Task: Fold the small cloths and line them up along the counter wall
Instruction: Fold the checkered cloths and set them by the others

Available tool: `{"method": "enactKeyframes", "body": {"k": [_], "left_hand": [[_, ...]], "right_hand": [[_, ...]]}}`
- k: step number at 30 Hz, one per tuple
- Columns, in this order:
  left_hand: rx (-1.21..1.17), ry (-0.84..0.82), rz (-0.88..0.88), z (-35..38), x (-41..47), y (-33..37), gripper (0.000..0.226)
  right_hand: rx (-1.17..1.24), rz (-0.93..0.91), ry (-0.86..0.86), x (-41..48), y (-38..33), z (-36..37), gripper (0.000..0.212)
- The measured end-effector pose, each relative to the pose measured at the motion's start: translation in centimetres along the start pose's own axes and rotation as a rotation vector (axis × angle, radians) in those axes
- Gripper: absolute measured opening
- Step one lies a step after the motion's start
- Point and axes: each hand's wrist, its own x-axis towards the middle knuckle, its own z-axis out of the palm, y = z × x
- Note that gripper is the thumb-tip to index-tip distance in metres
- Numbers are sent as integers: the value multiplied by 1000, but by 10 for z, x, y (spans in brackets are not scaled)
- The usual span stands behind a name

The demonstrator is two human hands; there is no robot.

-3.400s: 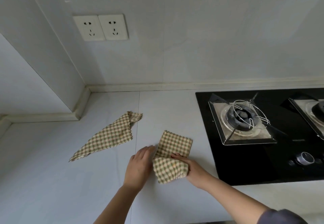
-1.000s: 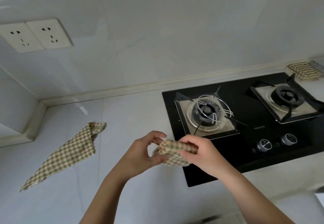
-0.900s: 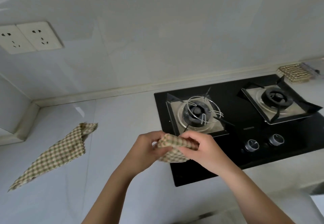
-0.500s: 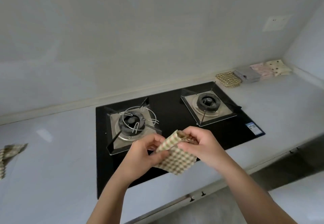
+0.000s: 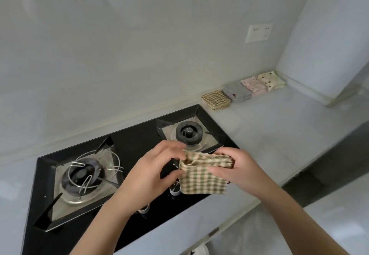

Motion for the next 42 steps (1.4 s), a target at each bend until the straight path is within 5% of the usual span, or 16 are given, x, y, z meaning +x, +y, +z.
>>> {"method": "enactKeyframes", "body": {"k": [9, 13, 20, 23, 27, 29, 35, 39, 42], "left_hand": [[-75, -588, -10, 40, 152, -38, 18], [9, -805, -93, 71, 213, -63, 36], [11, -1009, -352, 107, 277, -105, 32], [-136, -768, -413, 122, 301, -124, 15], [-708, -107, -682, 160, 324, -148, 37], [-835, 15, -864, 188, 331, -156, 44], [-77, -119, -901, 238, 360, -188, 9], [320, 21, -785, 235, 398, -211, 22], [611, 202, -464, 238, 410, -240, 35]], "right_hand": [[-23, -32, -49, 76, 23, -101, 7], [-47, -33, 27, 113, 38, -142, 7], [-109, -8, -42, 180, 85, -191, 8], [1, 26, -67, 213, 105, -212, 14], [122, 98, -127, 263, 136, -248, 11], [116, 126, -182, 287, 155, -262, 9], [-297, 101, -466, 349, 208, -293, 15], [-456, -137, -287, 401, 203, -300, 11], [-664, -379, -170, 431, 202, -290, 16]]}}
